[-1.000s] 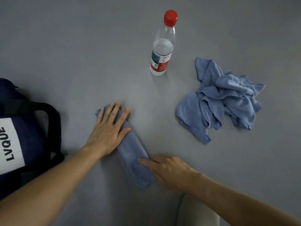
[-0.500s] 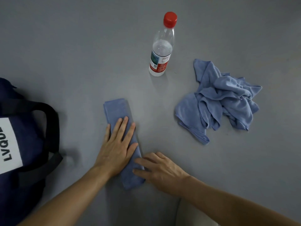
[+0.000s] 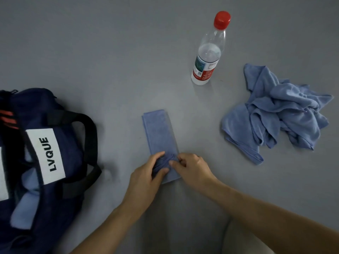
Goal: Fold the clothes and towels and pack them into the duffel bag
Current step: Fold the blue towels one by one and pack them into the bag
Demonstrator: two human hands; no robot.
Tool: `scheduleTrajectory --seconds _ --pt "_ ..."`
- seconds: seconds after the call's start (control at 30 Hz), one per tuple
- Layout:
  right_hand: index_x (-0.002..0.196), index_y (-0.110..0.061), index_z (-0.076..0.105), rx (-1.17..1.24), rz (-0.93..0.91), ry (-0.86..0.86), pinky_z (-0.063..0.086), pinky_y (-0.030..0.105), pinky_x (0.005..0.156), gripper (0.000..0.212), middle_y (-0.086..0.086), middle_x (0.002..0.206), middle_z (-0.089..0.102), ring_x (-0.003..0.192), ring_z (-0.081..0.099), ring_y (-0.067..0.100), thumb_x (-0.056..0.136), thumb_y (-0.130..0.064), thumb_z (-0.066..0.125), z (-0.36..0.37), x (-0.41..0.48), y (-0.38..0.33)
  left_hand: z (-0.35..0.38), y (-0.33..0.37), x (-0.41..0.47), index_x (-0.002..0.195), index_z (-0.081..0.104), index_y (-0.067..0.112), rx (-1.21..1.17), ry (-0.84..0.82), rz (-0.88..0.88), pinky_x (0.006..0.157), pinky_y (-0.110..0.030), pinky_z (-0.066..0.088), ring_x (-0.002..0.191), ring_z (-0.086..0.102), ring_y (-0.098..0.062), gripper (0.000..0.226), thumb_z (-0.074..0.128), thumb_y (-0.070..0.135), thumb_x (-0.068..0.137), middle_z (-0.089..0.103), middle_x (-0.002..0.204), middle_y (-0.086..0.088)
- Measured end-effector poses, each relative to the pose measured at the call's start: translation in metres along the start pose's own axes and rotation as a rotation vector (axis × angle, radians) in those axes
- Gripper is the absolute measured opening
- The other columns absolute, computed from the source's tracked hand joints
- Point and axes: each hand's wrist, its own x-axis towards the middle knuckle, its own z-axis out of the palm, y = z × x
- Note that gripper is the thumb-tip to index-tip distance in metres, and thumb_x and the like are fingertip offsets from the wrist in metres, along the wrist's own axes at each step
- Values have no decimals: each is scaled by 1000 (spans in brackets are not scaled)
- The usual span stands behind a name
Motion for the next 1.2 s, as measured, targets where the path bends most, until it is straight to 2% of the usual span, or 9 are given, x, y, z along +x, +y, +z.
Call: scheduleTrajectory --seconds 0.13,0.23,0.33,0.47,0.67,0.77,0.93,1.1,1.2 --pt "102 -28 57 -135 -203 147 45 34 76 14 -12 94 60 92 58 19 95 -40 60 1 -7 -4 8 2 11 123 58 39 42 87 -7 81 -7 43 96 60 5 31 66 36 94 67 110 21" --pt "133 -21 59 -457 -671 262 50 38 94 39 -2 138 55 116 56 25 96 -31 57 0 -11 18 11 -5 15 120 60 34 139 140 26 76 -17 45 93 58 -1 30 69 36 91 58 112 15" --pt "147 -17 48 -715 -790 159 46 41 104 66 1 159 37 136 47 29 90 -48 57 0 -11 39 11 -14 16 120 62 28 246 241 104 76 -25 48 102 59 -9 33 71 36 89 51 121 10" --pt "144 -17 53 -741 -793 191 49 40 101 63 0 155 43 132 52 29 86 -40 55 3 -6 45 20 -29 7 136 62 16 531 291 488 103 -43 47 132 53 -28 40 56 26 99 57 142 -4" --pt "144 -17 53 -662 -800 170 48 39 99 60 -1 152 48 128 54 28 85 -26 58 4 3 41 11 -51 3 161 16 19 637 -31 421 121 -43 17 154 14 -23 89 46 66 92 14 168 4" --pt "142 -19 55 -497 -739 88 50 36 97 62 -3 143 57 116 57 22 81 -31 56 -6 9 31 7 -41 7 155 36 22 529 0 343 115 -39 36 141 38 -22 75 52 59 92 33 160 7" --pt "126 -32 62 -278 -541 -56 50 27 78 44 -6 90 65 85 52 8 82 -37 68 -27 13 7 -9 -18 10 134 57 36 231 -80 158 90 -21 48 105 54 0 47 58 55 90 49 119 23" --pt "119 -30 58 -183 -295 -104 49 30 82 37 -6 97 68 88 62 13 91 -53 61 -23 10 -2 -24 -7 16 114 47 46 88 -157 -1 69 -26 51 76 63 -1 19 53 52 97 67 87 20" --pt "132 -30 52 -283 -442 107 50 31 84 44 -5 115 63 101 59 17 95 -51 59 -14 0 2 -18 -6 18 111 50 42 110 -96 -58 68 -30 50 72 62 -3 19 50 54 97 66 81 15"
